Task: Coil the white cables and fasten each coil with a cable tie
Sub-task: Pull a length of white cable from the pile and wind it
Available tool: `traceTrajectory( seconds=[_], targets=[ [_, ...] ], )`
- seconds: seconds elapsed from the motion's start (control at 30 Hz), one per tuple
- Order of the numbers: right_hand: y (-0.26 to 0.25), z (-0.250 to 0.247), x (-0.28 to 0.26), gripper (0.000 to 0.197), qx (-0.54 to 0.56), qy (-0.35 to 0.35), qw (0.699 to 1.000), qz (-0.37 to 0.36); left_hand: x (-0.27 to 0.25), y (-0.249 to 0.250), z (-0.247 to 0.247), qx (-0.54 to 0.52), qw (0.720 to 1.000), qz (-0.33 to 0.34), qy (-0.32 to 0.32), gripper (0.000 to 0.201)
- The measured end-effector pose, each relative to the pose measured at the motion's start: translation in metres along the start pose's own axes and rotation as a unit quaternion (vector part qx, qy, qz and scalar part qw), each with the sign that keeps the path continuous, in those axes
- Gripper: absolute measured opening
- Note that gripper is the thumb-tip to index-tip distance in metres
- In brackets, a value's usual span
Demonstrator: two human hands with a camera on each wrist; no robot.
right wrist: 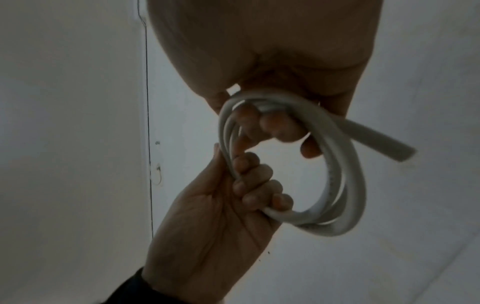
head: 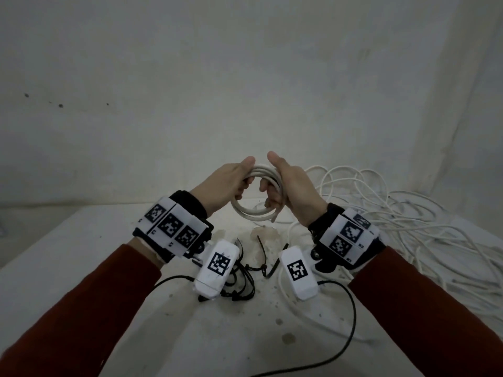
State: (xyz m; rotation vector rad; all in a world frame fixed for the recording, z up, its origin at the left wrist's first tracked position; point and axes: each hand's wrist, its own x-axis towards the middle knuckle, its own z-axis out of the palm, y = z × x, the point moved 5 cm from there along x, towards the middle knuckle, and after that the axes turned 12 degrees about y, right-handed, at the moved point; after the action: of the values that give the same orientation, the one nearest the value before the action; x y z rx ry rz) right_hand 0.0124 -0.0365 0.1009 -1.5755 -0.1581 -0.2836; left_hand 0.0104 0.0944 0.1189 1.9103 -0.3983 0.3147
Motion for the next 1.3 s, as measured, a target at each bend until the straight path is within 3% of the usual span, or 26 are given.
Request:
traceTrajectory(
  seconds=[0.1, 0.33, 0.47, 0.57, 0.67, 0.73, 0.77, 0.93, 1.1, 1.3],
  targets=[
    [0.011, 0.005, 0.003, 0.054, 0.003, 0.036, 0.999, 0.022, -0.001, -0.009, 0.004, 0.014, 1.0, -0.001, -0.002, 0.046],
    [0.043, 0.011, 0.003, 0.045, 0.068, 0.045, 0.995, 0.064, -0.005, -0.05, 0.011, -0.102, 0.988, -0.111, -0.031, 0.046],
    [0.06, 0.005, -0.002, 0.056, -0.092, -0.006, 0.995, 0.025, -0.011, -0.066, 0.01, -0.044, 0.992, -0.119, -0.02, 0.043],
    [0.082, -0.011, -0.004, 0.041, -0.221, -0.021, 0.974, 0.04, -0.011, -0.084, -0.003, -0.025, 0.989, -0.142, 0.028, 0.042],
    [0.106, -0.014, -0.015, 0.033, -0.422, -0.133, 0.896, 0.035, -0.009, -0.098, -0.014, -0.014, 0.986, -0.154, 0.063, 0.042],
    [0.118, -0.007, -0.028, 0.037, -0.483, -0.213, 0.849, 0.029, -0.007, -0.103, -0.018, -0.01, 0.984, -0.156, 0.084, 0.043],
    [0.122, -0.004, -0.032, 0.04, -0.491, -0.231, 0.839, 0.026, -0.007, -0.105, -0.019, -0.01, 0.983, -0.155, 0.092, 0.044],
    [0.122, 0.003, -0.036, 0.036, -0.476, -0.242, 0.846, -0.003, -0.005, -0.109, -0.022, -0.02, 0.978, -0.162, 0.131, 0.045],
    [0.125, 0.01, -0.046, 0.037, -0.531, -0.319, 0.785, -0.014, -0.005, -0.112, -0.024, -0.044, 0.972, -0.176, 0.149, 0.045],
    [0.123, 0.012, -0.039, 0.02, -0.505, -0.289, 0.812, -0.045, -0.004, -0.112, -0.022, -0.085, 0.965, -0.203, 0.145, 0.042]
  ],
)
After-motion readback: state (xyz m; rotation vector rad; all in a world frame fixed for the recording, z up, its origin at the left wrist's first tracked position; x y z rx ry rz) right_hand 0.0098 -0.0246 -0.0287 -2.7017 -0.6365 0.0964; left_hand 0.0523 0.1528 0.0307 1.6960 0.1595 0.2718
